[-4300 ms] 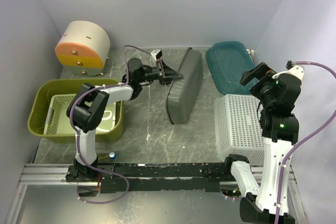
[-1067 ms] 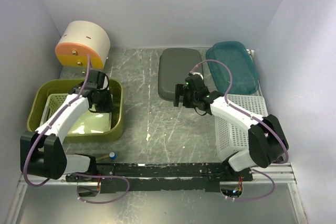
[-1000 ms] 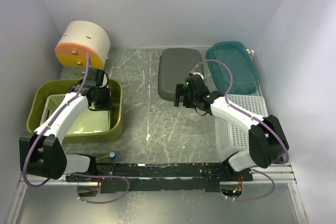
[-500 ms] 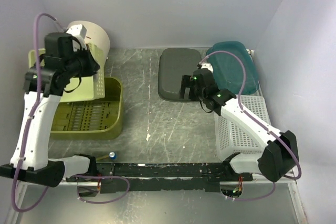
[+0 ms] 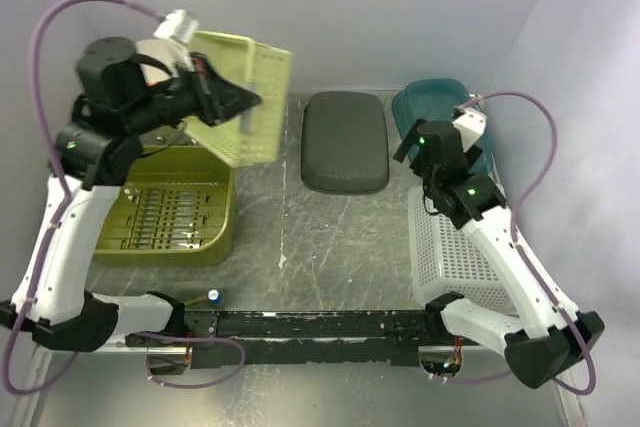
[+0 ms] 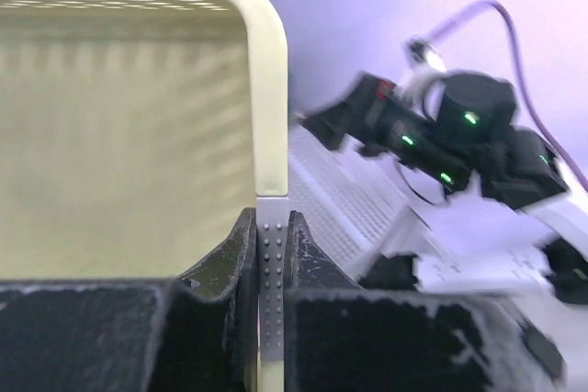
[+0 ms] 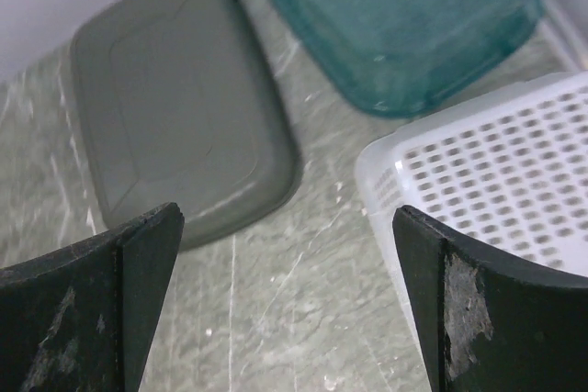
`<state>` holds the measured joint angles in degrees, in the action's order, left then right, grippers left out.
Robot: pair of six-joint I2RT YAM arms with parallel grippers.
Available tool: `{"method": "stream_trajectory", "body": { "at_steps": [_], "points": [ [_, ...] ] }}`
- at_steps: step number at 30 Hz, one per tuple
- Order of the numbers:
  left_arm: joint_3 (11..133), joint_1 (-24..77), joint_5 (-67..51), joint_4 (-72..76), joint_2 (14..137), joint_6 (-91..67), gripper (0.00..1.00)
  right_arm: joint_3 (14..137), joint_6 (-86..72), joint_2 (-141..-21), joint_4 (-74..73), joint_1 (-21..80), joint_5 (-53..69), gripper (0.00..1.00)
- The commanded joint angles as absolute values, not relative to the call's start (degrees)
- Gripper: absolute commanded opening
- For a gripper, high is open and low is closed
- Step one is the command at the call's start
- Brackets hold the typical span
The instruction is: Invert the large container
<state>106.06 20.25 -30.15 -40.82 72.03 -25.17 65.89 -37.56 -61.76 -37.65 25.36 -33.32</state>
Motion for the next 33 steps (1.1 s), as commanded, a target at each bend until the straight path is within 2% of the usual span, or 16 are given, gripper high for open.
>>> {"method": "stream_trajectory", "body": {
  "at_steps": [1, 7, 12, 18, 20, 25, 33],
  "points": [
    [104.0, 31.9, -36.9, -26.2, 74.3, -30.6, 0.07, 69.0, -41.9, -56.8, -44.5, 24.3, -47.3, 1.0],
    [93.1, 39.2, -47.1, -10.0, 76.5, -41.2, 0.07, 73.3, -40.9, -51.7, -49.9, 24.1, -60.4, 1.0],
    [78.6, 41.2, -54.0, 16.1, 76.0, -58.0, 0.07, 76.1, -37.7, -48.4, -50.4, 24.0, -69.0, 1.0],
    [65.0, 41.4, -58.7, 43.8, 79.1, -79.4, 0.07, 74.9, -33.0, -46.3, -45.0, 24.0, -69.7, 1.0],
    [63.8, 41.4, -59.6, 47.1, 79.7, -82.0, 0.07, 75.0, -33.3, -47.0, -46.0, 24.0, -69.6, 1.0],
    [62.7, 41.3, -59.2, 44.4, 80.3, -81.8, 0.07, 74.8, -34.2, -48.5, -47.6, 24.0, -68.8, 1.0],
    [53.2, 41.5, -54.8, 68.7, 85.8, -98.8, 0.07, 73.1, -34.7, -48.0, -45.2, 24.0, -68.7, 1.0]
  ]
}}
